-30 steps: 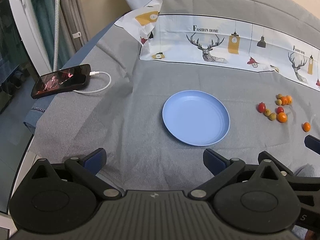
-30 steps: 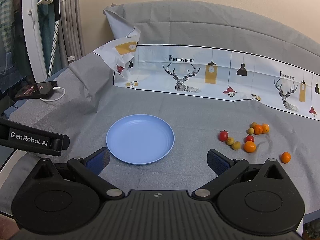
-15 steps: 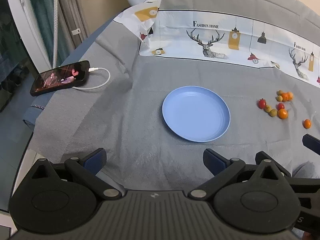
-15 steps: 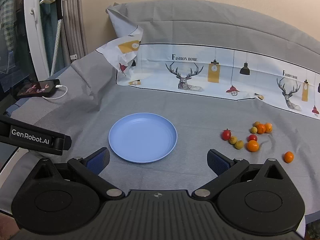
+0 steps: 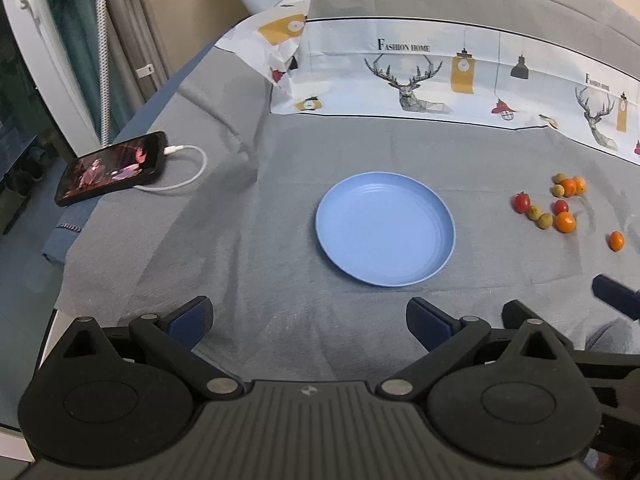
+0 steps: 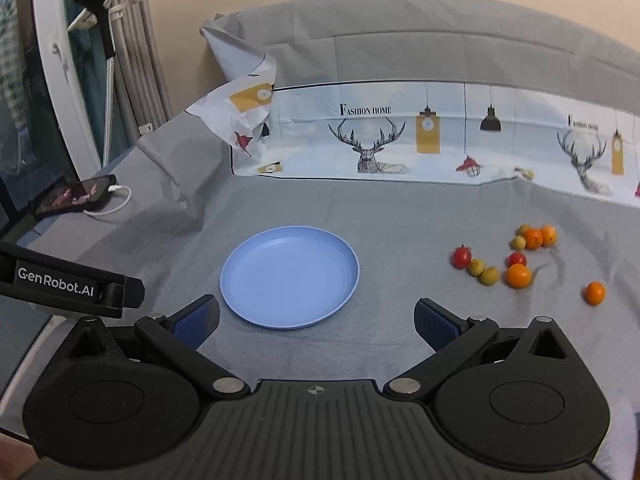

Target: Organize fruits

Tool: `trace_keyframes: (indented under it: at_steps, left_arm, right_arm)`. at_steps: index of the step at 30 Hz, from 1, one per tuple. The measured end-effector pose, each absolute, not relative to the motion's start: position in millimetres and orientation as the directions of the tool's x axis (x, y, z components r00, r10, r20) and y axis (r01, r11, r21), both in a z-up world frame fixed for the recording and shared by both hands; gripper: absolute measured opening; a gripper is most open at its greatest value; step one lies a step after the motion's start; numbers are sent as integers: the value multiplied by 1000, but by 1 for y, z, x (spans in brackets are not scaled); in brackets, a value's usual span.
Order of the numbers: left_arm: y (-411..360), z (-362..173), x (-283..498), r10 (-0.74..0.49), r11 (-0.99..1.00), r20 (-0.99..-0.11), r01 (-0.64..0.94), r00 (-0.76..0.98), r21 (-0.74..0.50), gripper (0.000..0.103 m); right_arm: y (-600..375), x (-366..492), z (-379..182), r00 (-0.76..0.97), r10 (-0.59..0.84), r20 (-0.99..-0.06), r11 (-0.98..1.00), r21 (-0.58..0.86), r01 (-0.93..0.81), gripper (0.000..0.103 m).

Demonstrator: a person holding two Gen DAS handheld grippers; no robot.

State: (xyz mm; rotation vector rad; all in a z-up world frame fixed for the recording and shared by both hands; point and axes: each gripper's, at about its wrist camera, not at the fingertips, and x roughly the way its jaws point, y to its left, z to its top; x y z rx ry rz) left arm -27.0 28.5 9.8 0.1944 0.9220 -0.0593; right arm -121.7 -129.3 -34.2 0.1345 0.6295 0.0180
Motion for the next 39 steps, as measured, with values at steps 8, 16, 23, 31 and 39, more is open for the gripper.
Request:
trace_keyframes:
  at_steps: [8, 16, 23, 31, 39]
  left_arm:
    - [-23, 3, -7, -18, 969, -811, 210, 585, 131, 103]
    - [-117, -29, 51, -122, 943, -860, 327, 496, 55, 103]
    - [-196, -71, 118, -103, 916, -879, 389, 465, 99, 103]
    - [-269, -135, 197, -81, 891, -927, 444, 367, 98, 103]
    - [-307, -186, 236, -70, 907, -958, 418, 280, 56, 103]
  right_arm:
    - [-188, -119, -53, 811, -75, -580, 958, 185, 220, 103]
    - [-312, -105, -87, 732, -363, -577, 809, 195, 554, 103]
    - [-362, -49, -138, 668, -411, -620, 809, 89, 580, 103]
    - [-387, 21, -196, 647, -325, -690, 874, 42, 483, 102]
    - [-378, 48, -207, 701, -288, -652, 944, -69, 324, 102]
